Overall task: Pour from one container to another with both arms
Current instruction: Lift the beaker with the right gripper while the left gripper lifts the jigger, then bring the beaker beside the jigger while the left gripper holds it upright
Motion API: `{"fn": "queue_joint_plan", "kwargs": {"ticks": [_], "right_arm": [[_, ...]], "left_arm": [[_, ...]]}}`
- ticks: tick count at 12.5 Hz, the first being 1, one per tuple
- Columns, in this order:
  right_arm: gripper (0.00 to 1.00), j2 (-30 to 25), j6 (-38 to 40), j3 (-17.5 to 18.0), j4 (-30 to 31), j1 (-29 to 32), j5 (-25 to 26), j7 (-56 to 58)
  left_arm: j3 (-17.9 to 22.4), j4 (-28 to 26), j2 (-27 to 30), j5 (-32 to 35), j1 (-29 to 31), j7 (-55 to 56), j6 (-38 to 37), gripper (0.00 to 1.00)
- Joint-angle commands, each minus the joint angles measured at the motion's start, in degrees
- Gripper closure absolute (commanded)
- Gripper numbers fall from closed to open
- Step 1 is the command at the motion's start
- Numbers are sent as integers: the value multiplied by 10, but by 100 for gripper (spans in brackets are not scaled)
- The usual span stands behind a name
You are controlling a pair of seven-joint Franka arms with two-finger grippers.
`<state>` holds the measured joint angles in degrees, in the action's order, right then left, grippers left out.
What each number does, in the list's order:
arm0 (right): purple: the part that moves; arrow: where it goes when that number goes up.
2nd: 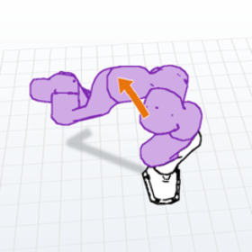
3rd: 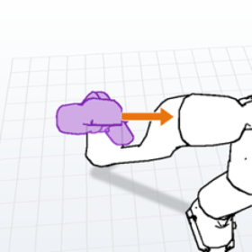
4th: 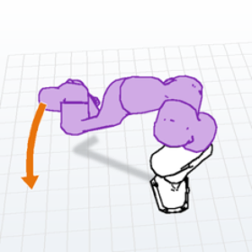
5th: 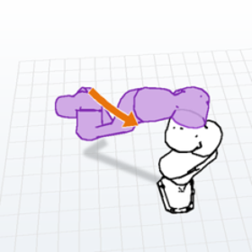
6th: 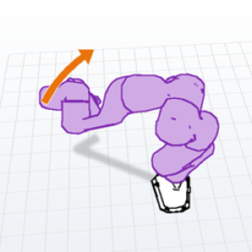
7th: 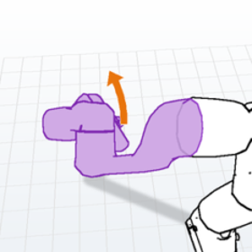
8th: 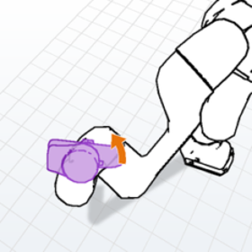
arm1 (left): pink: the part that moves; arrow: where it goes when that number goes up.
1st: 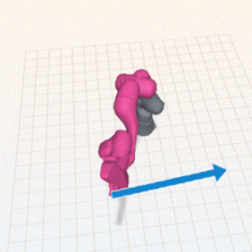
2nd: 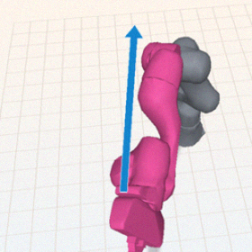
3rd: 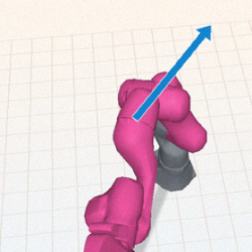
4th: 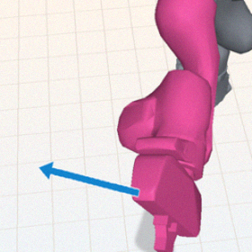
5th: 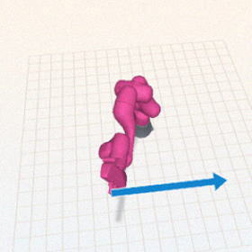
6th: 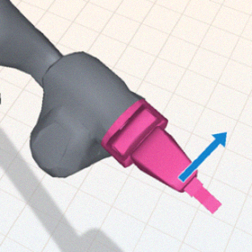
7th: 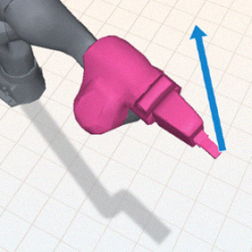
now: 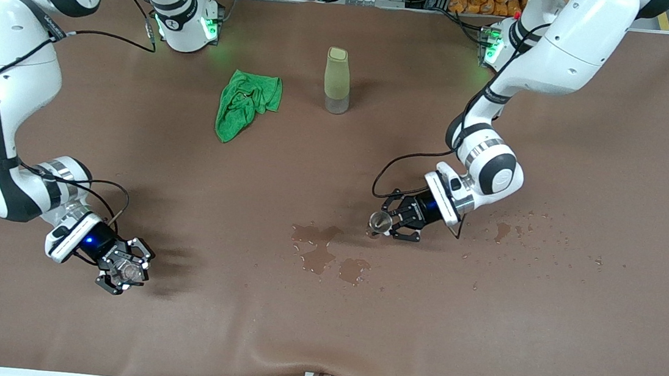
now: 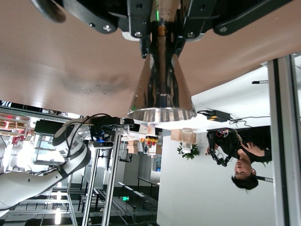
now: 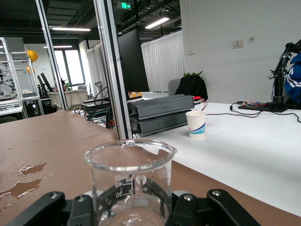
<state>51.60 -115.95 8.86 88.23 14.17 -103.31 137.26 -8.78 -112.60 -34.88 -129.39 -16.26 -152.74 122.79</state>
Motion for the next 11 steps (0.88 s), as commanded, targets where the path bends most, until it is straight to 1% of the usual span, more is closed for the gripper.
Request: {"fn": "queue_joint_plan", "kwargs": {"ticks": [1,2,4,8,11], "right_arm": [[100,-18,-16,7,12,-7,-20,-10],[100,-18,-19,7,12,-8,-20,-10],[100,-21,-37,20,14,-8,-20,-10],[100,-31,-111,76,16,-5,-19,-20],[100,-41,-135,103,15,-6,-19,-46]], "left_arm": [[0,-5,12,-25,-22,-12,26,100],[0,3,9,-24,-27,-11,28,100],[0,17,7,-19,-37,-3,44,100],[1,48,-4,-14,-71,12,77,100],[0,62,-14,-18,-87,13,81,100]]}}
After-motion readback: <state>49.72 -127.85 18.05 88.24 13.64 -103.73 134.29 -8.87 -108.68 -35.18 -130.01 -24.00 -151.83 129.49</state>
